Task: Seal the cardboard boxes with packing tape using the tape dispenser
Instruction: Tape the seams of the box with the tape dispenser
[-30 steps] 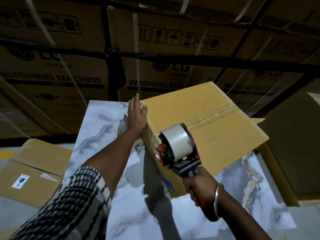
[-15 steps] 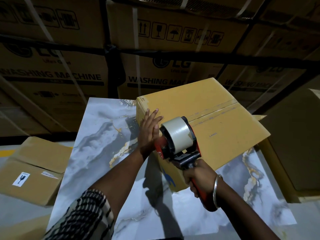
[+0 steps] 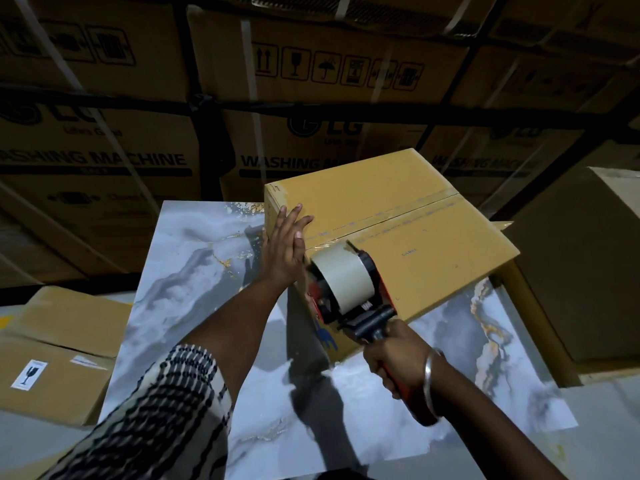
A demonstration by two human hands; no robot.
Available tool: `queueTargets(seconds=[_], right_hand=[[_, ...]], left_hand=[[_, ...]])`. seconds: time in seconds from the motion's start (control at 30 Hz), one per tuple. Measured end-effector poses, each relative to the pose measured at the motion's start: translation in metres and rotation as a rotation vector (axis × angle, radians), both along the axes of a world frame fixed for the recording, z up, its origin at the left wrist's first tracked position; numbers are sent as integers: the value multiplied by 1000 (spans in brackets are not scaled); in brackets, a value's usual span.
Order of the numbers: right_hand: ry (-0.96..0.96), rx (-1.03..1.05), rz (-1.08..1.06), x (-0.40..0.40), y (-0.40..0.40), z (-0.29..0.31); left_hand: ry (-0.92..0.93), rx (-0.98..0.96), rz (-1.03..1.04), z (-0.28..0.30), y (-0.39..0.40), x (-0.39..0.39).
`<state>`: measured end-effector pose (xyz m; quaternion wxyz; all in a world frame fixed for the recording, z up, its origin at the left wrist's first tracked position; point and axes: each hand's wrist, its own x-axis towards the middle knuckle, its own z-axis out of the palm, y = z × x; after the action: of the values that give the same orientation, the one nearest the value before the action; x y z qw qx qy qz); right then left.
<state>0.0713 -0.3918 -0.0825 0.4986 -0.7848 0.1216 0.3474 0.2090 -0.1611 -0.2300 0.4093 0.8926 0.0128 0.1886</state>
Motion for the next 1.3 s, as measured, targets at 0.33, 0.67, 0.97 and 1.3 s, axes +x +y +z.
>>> queueTargets(seconds=[0.33,0.67,0.97,1.3], right_hand=[[-6,-20,-77,-29,-19,-7],[-14,-2,-86,-29,-18,-10],[11,-3,-52,-12,-17,-11],[-22,-24,-80,-43,-39,-14]], left_hand=[[39,127,-93,18,-7,-36],[-33,88,-456,-9,0,-55],[-6,102,-425,0,3,-36],[133,156,-366,20,-1,-40]])
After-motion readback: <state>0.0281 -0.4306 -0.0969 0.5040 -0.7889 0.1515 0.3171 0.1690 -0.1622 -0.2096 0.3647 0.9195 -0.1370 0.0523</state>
